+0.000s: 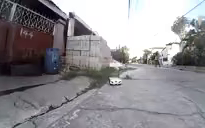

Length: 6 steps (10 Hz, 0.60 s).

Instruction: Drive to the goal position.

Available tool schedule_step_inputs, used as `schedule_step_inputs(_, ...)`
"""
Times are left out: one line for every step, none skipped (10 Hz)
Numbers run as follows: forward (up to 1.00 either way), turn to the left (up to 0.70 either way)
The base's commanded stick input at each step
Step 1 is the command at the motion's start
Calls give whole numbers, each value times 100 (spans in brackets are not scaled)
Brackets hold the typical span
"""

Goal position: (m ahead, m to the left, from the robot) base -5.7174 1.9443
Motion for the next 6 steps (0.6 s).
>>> schedule_step_inputs(0, -70)
schedule_step_inputs(0, -70)
schedule_step_inputs(0, -70)
schedule_step_inputs(0, -70)
schedule_step_inputs(0, -70)
schedule_step_inputs(0, -70)
